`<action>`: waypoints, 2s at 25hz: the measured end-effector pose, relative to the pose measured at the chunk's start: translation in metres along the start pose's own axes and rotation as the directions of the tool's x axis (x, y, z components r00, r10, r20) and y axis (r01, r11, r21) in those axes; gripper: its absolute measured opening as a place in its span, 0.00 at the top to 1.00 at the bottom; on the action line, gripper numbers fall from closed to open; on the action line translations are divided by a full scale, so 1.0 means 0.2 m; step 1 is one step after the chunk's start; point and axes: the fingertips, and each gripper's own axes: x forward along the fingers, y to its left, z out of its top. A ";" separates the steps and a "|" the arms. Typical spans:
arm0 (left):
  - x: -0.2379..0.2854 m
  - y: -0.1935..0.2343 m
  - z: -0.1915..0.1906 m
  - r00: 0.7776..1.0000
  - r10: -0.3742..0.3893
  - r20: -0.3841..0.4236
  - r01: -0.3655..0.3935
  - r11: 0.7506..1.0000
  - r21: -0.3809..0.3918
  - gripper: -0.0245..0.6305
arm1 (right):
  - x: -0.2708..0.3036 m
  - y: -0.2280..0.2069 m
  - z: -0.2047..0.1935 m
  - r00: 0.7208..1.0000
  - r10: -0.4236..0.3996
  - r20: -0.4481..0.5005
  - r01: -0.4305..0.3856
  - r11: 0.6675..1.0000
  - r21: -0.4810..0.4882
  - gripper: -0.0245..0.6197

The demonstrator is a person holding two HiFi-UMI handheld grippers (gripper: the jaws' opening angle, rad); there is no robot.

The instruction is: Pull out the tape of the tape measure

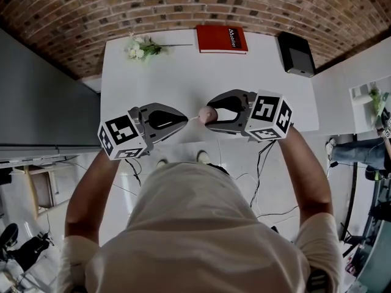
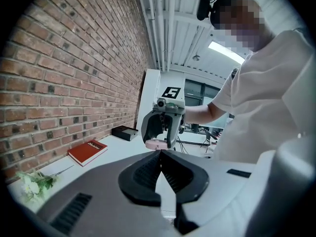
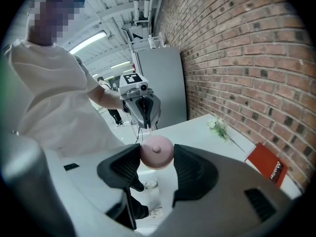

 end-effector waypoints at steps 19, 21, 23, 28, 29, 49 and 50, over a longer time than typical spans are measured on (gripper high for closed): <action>-0.12 0.08 -0.07 0.998 0.061 -0.017 -0.062 0.996 -0.060 0.97 | -0.04 -0.11 -0.06 0.998 -0.065 -0.005 0.065 0.997 0.049 0.62; -0.12 0.08 -0.08 0.998 0.067 -0.019 -0.068 0.996 -0.063 0.97 | -0.04 -0.11 -0.07 0.997 -0.071 -0.006 0.071 0.996 0.052 0.62; -0.13 0.08 -0.09 0.997 0.072 -0.023 -0.073 0.995 -0.065 0.97 | -0.04 -0.12 -0.08 0.997 -0.076 -0.006 0.077 0.996 0.053 0.62; -0.15 0.09 -0.11 0.996 0.087 -0.027 -0.089 0.993 -0.072 0.97 | -0.05 -0.13 -0.09 0.996 -0.084 -0.001 0.084 0.994 0.063 0.62; -0.16 0.09 -0.11 0.996 0.090 -0.028 -0.091 0.993 -0.072 0.97 | -0.05 -0.14 -0.10 0.996 -0.086 -0.002 0.086 0.994 0.064 0.62; -0.25 0.14 -0.21 0.987 0.145 -0.073 -0.152 0.984 -0.096 0.97 | -0.10 -0.23 -0.20 0.992 -0.123 -0.025 0.125 0.986 0.108 0.62; -0.25 0.15 -0.21 0.986 0.148 -0.074 -0.155 0.983 -0.097 0.97 | -0.11 -0.24 -0.20 0.992 -0.125 -0.027 0.128 0.986 0.109 0.62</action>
